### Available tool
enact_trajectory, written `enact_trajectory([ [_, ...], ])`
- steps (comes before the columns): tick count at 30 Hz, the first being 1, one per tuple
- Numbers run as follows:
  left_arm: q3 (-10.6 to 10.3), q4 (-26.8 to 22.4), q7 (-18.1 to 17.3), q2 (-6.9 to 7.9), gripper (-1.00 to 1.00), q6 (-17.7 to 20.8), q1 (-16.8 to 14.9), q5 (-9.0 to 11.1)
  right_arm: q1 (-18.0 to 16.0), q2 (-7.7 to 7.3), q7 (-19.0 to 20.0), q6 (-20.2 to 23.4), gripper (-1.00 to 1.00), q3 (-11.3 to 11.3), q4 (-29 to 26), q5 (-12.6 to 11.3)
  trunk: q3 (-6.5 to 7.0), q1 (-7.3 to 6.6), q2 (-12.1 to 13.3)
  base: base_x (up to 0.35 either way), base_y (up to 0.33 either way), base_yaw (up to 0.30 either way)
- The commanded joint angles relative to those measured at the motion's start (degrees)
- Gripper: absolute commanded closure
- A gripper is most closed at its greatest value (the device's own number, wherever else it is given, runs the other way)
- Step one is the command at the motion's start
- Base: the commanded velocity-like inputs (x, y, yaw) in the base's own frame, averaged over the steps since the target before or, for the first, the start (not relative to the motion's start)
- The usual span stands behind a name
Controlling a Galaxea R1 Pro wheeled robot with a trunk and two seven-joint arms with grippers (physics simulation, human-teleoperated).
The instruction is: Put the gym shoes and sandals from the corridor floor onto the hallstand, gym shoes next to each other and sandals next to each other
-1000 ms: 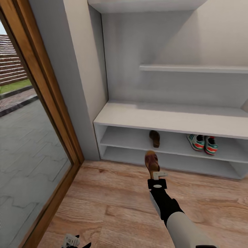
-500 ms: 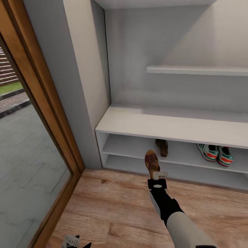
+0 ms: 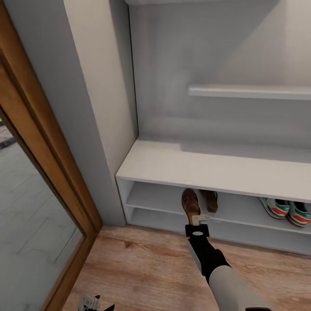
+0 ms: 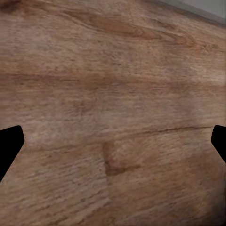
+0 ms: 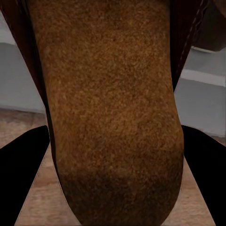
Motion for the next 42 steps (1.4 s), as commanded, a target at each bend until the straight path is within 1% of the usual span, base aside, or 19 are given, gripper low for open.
enact_trajectory([
  [1, 0.5, 0.0, -0.2, 0.02, -1.00, -0.3, -0.1, -0.5, 0.0, 0.07, 0.0, 0.4, 1.00, -0.3, -0.1, 0.7, -0.05, 0.02, 0.0, 0.337, 0.000, 0.000],
  [6, 0.5, -0.1, -0.2, 0.05, -1.00, -0.3, -0.1, -0.5, 0.0, 0.07, 0.0, 0.4, 1.00, -0.3, -0.1, 0.7, -0.05, 0.02, 0.0, 0.327, -0.029, 0.000],
  [14, 0.4, 0.0, -0.2, 0.05, -1.00, -0.3, 0.0, -0.5, 0.0, 0.07, 0.0, 0.4, 1.00, -0.3, -0.1, 0.7, -0.05, 0.02, 0.0, 0.276, -0.124, 0.000],
  [32, 0.6, -0.1, -0.1, 0.05, -1.00, -0.3, 0.0, -0.5, 0.0, 0.07, 0.0, 0.4, 1.00, -0.3, -0.1, 0.7, -0.05, 0.02, 0.0, 0.049, -0.025, 0.000],
  [42, 0.7, -0.1, -0.1, 0.05, -1.00, -0.4, -0.1, -0.5, 0.0, 0.07, 0.0, 0.5, 1.00, -0.3, -0.1, 0.7, -0.05, 0.02, 0.0, 0.202, -0.001, 0.000],
])
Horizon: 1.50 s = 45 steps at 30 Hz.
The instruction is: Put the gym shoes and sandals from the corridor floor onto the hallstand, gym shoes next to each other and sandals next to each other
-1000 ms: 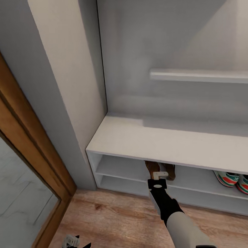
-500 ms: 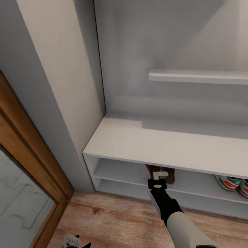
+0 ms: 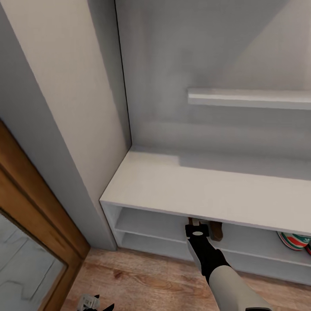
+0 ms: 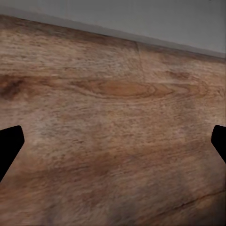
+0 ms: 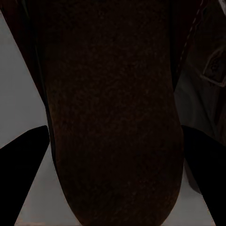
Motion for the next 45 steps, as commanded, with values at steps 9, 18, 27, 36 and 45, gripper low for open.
enact_trajectory([
  [9, 0.5, 0.0, -0.3, -0.02, -1.00, -0.2, 0.0, -0.5, 0.0, 0.07, 0.1, 0.5, -1.00, -0.2, -0.1, 0.6, -0.05, 0.00, 0.0, 0.017, 0.000, 0.000],
  [18, 0.7, 0.0, -0.3, 0.00, -1.00, -0.3, 0.0, -0.5, 0.0, 0.07, 0.1, 0.4, -1.00, -0.2, 0.0, 0.6, -0.05, 0.00, 0.0, 0.000, 0.000, 0.000],
  [27, 0.7, 0.0, -0.3, 0.06, -1.00, -0.3, 0.0, -0.5, 0.0, 0.07, 0.1, 0.5, -1.00, -0.3, 0.0, 0.6, -0.05, 0.00, 0.0, 0.000, 0.000, 0.000],
  [36, 0.8, -0.1, -0.3, 0.07, -1.00, -0.3, -0.1, -0.5, 0.0, 0.07, 0.1, 0.4, -1.00, -0.3, 0.0, 0.6, -0.05, 0.00, 0.0, -0.156, 0.000, 0.000],
  [45, 0.9, -0.1, -0.3, 0.09, -1.00, -0.2, -0.1, -0.5, 0.0, 0.07, 0.1, 0.5, -1.00, -0.2, -0.1, 0.6, -0.05, 0.00, 0.0, -0.276, 0.000, -0.028],
])
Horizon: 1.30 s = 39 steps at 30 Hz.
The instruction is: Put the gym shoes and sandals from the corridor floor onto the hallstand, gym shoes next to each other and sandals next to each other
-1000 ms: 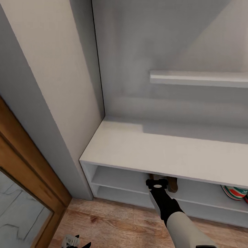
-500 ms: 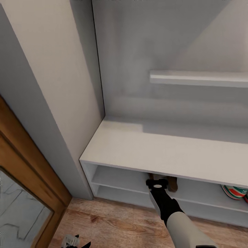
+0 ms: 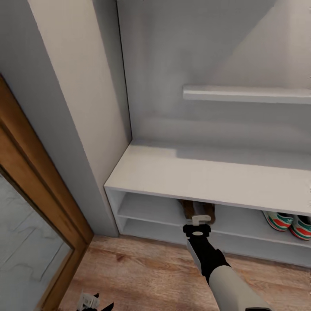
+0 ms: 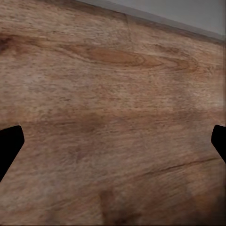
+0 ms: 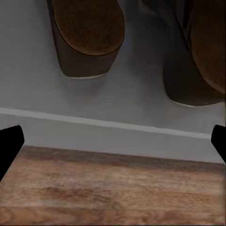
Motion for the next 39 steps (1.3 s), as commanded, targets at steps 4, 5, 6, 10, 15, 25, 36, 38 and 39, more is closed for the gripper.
enact_trajectory([
  [4, 0.5, 0.0, -0.2, 0.02, -1.00, -0.3, 0.0, -0.5, 0.0, 0.07, 0.0, 0.4, -1.00, -0.3, -0.1, 0.6, -0.05, -0.03, 0.0, -0.098, 0.000, -0.019],
  [5, 0.5, 0.0, -0.3, 0.09, -1.00, -0.3, 0.0, -0.5, 0.0, 0.07, 0.0, 0.4, -1.00, -0.3, -0.1, 0.6, -0.05, -0.03, 0.0, -0.018, 0.000, -0.003],
  [6, 0.5, 0.0, -0.3, 0.10, -1.00, -0.3, 0.0, -0.5, 0.0, 0.07, 0.0, 0.4, -1.00, -0.3, -0.1, 0.6, -0.05, -0.03, 0.0, -0.014, 0.000, -0.003],
  [10, 0.5, 0.0, -0.3, 0.13, -1.00, -0.2, 0.0, -0.5, 0.0, 0.07, 0.0, 0.4, -1.00, -0.3, -0.1, 0.6, -0.05, -0.03, 0.0, -0.008, 0.000, -0.001],
  [15, 0.6, 0.0, -0.3, 0.14, -1.00, -0.2, 0.0, -0.5, 0.0, 0.07, 0.0, 0.4, -1.00, -0.3, -0.1, 0.5, -0.05, -0.03, 0.0, -0.003, 0.000, 0.000],
  [25, 0.7, -0.1, -0.2, 0.22, -1.00, -0.1, 0.0, -0.4, 0.0, 0.07, 0.1, 0.3, -1.00, -0.3, 0.0, 0.6, -0.05, -0.03, 0.0, 0.000, 0.000, 0.000],
  [36, 0.8, -0.1, -0.2, 0.59, -1.00, 0.0, 0.0, -0.3, 0.0, 0.07, 0.1, 0.3, -1.00, -0.4, 0.5, 0.6, -0.05, -0.03, 0.0, -0.030, 0.000, 0.000],
  [38, 0.8, -0.1, -0.1, 0.65, -1.00, 0.0, 0.0, -0.2, 0.0, 0.07, 0.1, 0.3, -1.00, -0.4, 0.5, 0.7, -0.05, -0.03, 0.0, -0.195, 0.000, 0.000],
  [39, 0.8, -0.1, 0.0, 0.67, -1.00, 0.0, 0.0, -0.2, 0.0, 0.07, 0.1, 0.3, -1.00, -0.3, 0.6, 0.7, -0.05, -0.03, 0.0, -0.235, 0.000, 0.000],
])
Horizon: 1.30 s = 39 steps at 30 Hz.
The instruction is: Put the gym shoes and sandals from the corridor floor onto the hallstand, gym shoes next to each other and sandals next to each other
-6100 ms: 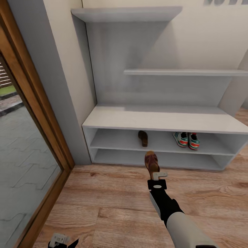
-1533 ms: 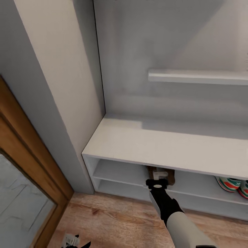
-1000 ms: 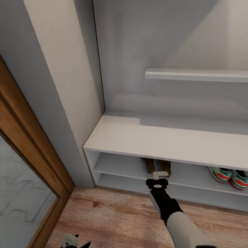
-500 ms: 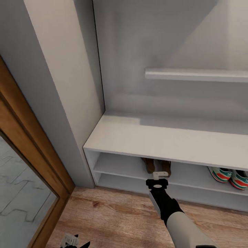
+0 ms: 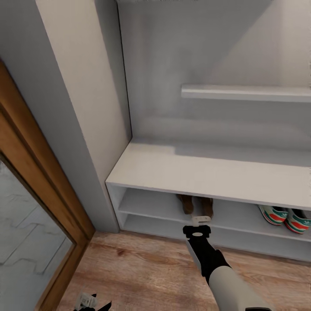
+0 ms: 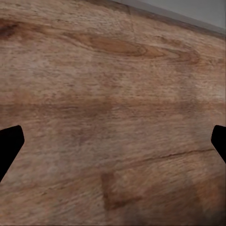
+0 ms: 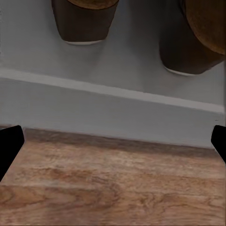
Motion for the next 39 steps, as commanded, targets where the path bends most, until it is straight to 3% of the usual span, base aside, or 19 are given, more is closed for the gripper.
enact_trajectory([
  [1, 0.5, 0.0, -0.2, 0.00, -1.00, -0.3, -0.1, -0.5, 0.0, 0.07, 0.1, 0.4, -1.00, -0.3, 0.0, 0.6, -0.05, -0.04, 0.0, -0.255, 0.000, 0.000],
  [12, 1.3, -0.1, 0.1, 0.19, -1.00, -0.3, 0.0, -0.5, 0.2, 0.07, 0.0, -0.5, -1.00, -0.3, 6.3, 0.6, -0.05, -0.04, 0.0, -0.309, 0.000, 0.000],
  [24, 4.9, -0.2, 0.2, 0.54, -1.00, -0.5, 0.0, -0.6, 0.3, -0.44, 0.0, -12.1, -1.00, -0.3, 18.7, 0.6, -0.05, -0.04, 0.0, -0.334, 0.000, 0.000],
  [25, 5.5, -0.2, 0.2, 0.57, -1.00, -0.5, 0.0, -0.6, 0.3, -1.39, 0.0, -14.4, -1.00, -0.3, 21.0, 0.7, -0.05, -0.04, 0.0, -0.245, 0.000, 0.000],
  [29, 6.3, -0.2, 0.8, 0.59, -1.00, -0.5, 0.0, -0.6, 0.3, -3.67, 0.1, -16.7, -1.00, -0.3, 24.2, 0.6, -0.05, -0.04, 0.0, -0.112, 0.000, 0.000],
  [31, 7.0, -0.2, 3.0, 0.59, -1.00, -0.6, 0.0, -0.6, 0.4, -5.74, 0.1, -19.4, -1.00, -0.3, 25.8, 0.6, -0.05, -0.04, 0.0, -0.034, 0.000, 0.000],
  [35, 7.3, -0.2, 5.7, 0.60, -1.00, -0.7, 0.0, -0.7, 1.3, -7.58, 0.1, -22.1, -1.00, -0.3, 26.6, 0.6, -0.05, -0.04, 0.0, -0.016, 0.000, 0.000],
  [36, 7.5, -0.2, 8.3, 0.60, -1.00, -0.7, 0.1, -0.7, 4.2, -9.60, 0.2, -25.2, -1.00, -0.3, 27.1, 0.6, -0.05, -0.04, 0.0, -0.003, 0.000, 0.000],
  [39, 7.5, -0.2, 8.9, 0.54, -1.00, -0.7, 0.1, -0.7, 6.1, -10.24, 0.2, -27.3, -1.00, -0.3, 27.2, 0.6, -0.05, -0.04, 0.0, -0.001, 0.000, 0.000],
])
